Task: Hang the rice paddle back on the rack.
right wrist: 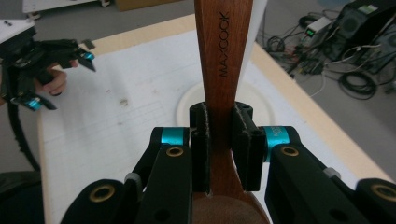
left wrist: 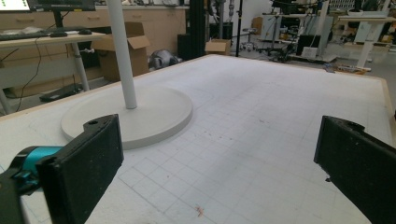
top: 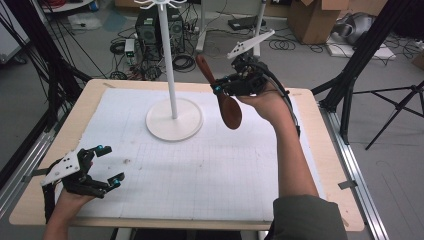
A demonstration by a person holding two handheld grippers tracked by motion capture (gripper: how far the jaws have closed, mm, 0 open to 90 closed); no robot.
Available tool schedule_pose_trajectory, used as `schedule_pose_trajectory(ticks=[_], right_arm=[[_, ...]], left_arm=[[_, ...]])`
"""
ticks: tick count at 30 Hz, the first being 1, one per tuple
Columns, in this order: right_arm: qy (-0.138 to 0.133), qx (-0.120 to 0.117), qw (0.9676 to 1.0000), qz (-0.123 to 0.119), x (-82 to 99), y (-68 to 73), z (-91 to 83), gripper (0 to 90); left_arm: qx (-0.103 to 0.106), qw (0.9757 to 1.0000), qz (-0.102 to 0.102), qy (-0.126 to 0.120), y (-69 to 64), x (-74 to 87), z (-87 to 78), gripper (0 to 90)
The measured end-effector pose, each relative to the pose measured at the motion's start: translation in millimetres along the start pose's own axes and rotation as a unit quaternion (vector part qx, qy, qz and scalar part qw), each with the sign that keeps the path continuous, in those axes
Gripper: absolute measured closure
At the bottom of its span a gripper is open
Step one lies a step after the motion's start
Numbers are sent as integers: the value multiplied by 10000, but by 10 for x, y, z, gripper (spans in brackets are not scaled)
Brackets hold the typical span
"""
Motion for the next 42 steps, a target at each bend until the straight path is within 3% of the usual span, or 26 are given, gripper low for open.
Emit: schedule_pose_trajectory(ticks=[16,42], right_arm=[[-143,98,9998,-77,-547,-200,1,793],[-226,223,9994,-144,-1007,-447,145,793]], left_arm=[[-81,10000,31,-40,28,-27,-52,17],[-129,9999,89,7,43,-26,-66,17]])
Point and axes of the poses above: each handheld gripper's, and its own axes: z roughly forward along the jaws, x roughly out of its underside, y roughly to its left, the point moved 9 cm from there along z, roughly forward along the jaws, and after that the axes turned 4 degrees about -y, right-handed, at the moved point
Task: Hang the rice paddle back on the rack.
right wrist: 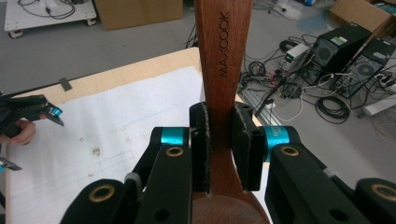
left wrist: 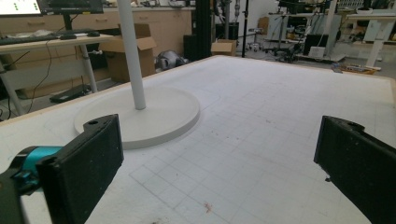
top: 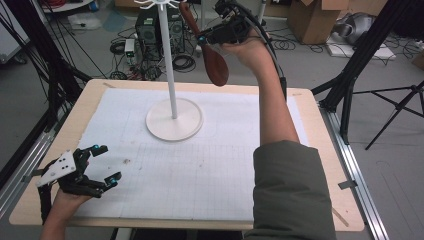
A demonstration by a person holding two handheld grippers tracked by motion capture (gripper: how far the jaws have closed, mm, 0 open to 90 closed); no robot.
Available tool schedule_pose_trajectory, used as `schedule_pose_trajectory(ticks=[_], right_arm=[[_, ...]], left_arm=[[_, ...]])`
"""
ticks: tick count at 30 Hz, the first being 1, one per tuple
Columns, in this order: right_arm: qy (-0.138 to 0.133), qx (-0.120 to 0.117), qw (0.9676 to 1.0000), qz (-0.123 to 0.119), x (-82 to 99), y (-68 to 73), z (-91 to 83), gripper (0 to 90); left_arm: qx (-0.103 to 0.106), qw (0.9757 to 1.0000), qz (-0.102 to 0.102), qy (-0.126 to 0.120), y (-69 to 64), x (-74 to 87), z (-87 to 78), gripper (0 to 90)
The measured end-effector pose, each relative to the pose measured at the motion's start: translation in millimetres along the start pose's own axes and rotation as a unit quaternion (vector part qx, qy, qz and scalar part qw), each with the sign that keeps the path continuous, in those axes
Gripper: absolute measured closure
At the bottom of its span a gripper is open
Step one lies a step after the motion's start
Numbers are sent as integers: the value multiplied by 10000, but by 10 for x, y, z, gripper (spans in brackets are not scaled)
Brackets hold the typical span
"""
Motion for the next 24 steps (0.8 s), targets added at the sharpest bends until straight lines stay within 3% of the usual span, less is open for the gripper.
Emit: schedule_pose_trajectory(ticks=[24], right_arm=[[32,88,10000,11,-112,-115,208,792]], left_arm=[[-18,10000,-67,19,38,37,-17,17]])
Point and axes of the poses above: each handheld gripper's, and its own axes: z roughly forward along the jaws, x roughly out of its underside, y roughly to its left, the point moved 9 cm from there along z, roughly forward along the jaws, and after that the axes turned 4 degrees about -y, right-handed, at the moved point
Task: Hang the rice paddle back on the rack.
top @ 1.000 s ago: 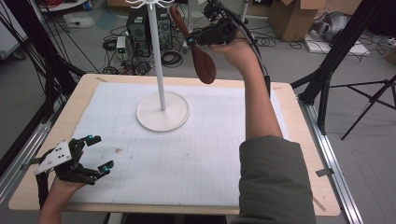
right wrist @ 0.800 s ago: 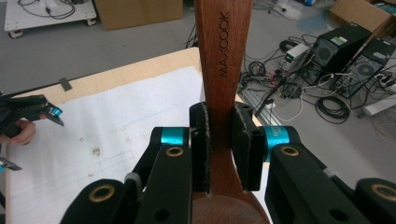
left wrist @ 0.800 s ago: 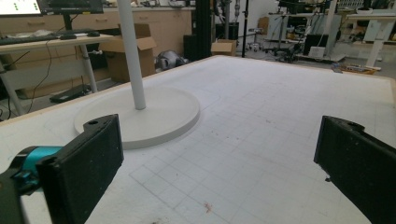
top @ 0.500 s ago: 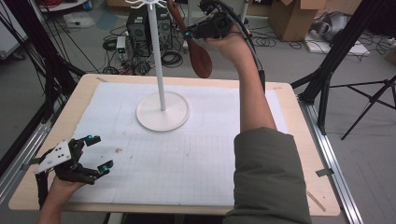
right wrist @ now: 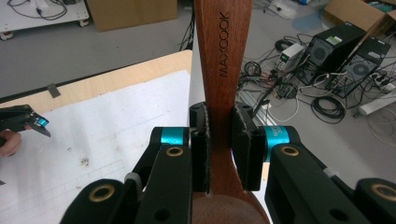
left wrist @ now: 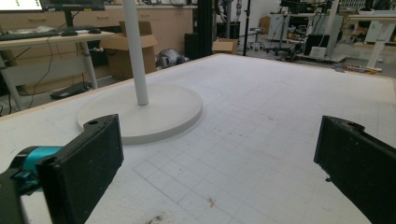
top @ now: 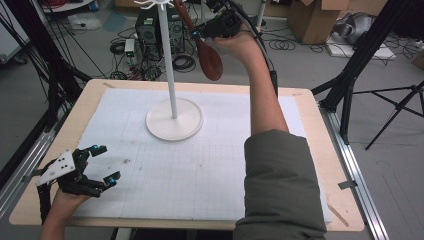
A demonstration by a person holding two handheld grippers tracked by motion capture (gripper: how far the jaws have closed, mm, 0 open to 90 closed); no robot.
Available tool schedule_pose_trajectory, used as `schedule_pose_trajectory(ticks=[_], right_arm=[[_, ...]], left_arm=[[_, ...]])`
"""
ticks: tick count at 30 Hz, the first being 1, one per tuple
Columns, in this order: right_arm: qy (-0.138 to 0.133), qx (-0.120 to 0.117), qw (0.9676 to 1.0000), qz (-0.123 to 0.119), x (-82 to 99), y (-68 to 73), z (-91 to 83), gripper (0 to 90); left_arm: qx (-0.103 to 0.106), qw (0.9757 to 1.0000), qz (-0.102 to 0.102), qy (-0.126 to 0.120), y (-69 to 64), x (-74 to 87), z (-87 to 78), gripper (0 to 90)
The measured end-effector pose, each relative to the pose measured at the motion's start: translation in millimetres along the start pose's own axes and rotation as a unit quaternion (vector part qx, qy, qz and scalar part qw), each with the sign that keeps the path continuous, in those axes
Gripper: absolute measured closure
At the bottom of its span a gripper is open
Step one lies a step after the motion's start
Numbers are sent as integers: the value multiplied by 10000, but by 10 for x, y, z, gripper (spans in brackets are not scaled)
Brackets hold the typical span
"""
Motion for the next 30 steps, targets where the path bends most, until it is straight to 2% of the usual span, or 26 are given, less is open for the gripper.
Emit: schedule_pose_trajectory(ticks=[12,15,30], right_arm=[[-88,-80,9999,98,-6,-45,144,792],[-142,-165,9997,148,7,-47,154,791],[-300,-192,9991,218,76,-82,155,784]], left_arm=[[-33,10000,-47,-1,36,28,-18,17],[-28,10000,-46,9,38,33,-18,17],[-15,10000,-44,19,25,36,-9,18]])
Point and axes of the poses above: each handheld gripper's, and its own axes: z roughly forward along the jaws, x roughly out of its underside, y roughly to its left, the point moved 9 cm from there along z, roughly forward along the jaws, and after that the axes turned 4 degrees about -y, right-handed, at the moved point
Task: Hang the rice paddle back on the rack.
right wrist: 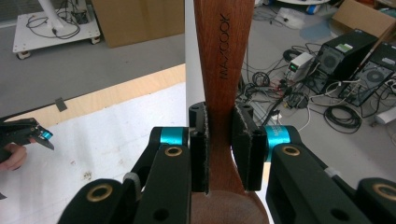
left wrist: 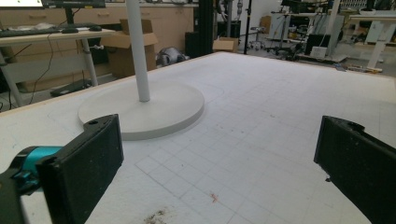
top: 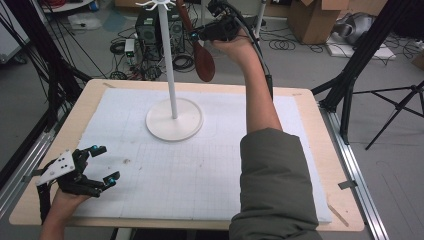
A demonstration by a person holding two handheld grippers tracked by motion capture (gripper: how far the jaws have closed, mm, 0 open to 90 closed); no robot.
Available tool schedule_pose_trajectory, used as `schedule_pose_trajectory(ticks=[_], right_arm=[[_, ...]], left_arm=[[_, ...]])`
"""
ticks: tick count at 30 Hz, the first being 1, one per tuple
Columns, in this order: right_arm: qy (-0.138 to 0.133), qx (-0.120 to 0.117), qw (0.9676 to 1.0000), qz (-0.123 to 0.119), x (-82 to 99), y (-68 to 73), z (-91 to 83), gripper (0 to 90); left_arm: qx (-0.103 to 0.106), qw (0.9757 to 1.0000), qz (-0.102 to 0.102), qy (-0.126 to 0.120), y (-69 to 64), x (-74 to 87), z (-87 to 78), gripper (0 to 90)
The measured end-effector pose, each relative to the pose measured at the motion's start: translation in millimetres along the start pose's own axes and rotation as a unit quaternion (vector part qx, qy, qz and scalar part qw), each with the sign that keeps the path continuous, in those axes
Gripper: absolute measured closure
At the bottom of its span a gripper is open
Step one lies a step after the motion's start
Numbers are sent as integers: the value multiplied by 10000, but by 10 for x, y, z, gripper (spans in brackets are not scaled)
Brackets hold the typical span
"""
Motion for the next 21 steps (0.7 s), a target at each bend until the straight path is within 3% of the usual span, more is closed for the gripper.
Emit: schedule_pose_trajectory(ticks=[21], right_arm=[[143,75,9998,-93,41,-35,36,784]], left_arm=[[1,10000,-21,9,13,17,0,17]])
Point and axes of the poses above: each handheld gripper's, and its own axes: z roughly forward along the jaws, x roughly out of its underside, y roughly to its left, the point moved 9 cm from there along z, roughly forward along the jaws, and after that the axes turned 4 degrees about -y, right-handed, at the moved point
